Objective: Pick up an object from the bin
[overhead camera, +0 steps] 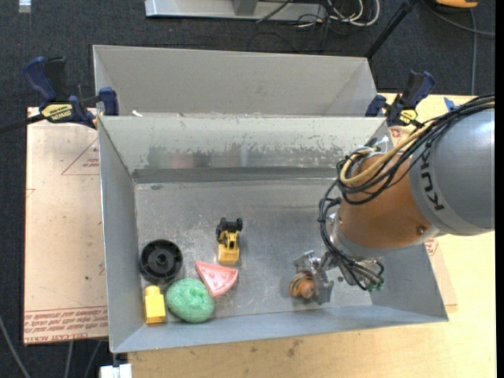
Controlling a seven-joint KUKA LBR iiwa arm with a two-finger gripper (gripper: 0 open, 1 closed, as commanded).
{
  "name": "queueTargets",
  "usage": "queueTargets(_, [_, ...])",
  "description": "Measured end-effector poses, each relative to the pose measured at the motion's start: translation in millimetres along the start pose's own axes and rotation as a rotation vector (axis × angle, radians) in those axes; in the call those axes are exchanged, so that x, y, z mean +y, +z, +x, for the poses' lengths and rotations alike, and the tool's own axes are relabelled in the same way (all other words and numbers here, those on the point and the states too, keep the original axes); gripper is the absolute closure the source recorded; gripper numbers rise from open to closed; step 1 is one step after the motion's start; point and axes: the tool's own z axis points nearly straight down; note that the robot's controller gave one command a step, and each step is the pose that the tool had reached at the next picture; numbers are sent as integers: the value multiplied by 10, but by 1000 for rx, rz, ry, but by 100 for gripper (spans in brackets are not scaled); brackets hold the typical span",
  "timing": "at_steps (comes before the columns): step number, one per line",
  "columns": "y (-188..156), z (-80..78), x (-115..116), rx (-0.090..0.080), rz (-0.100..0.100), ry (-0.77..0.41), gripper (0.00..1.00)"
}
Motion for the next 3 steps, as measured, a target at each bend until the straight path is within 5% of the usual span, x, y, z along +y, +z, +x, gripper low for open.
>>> queueTargets(1, [0, 0, 0, 0, 0, 0, 100])
queueTargets(2, [-1280, -526, -123, -2, 1, -5, 100])
queueTargets(3, [-1280, -526, -123, -2, 1, -5, 100])
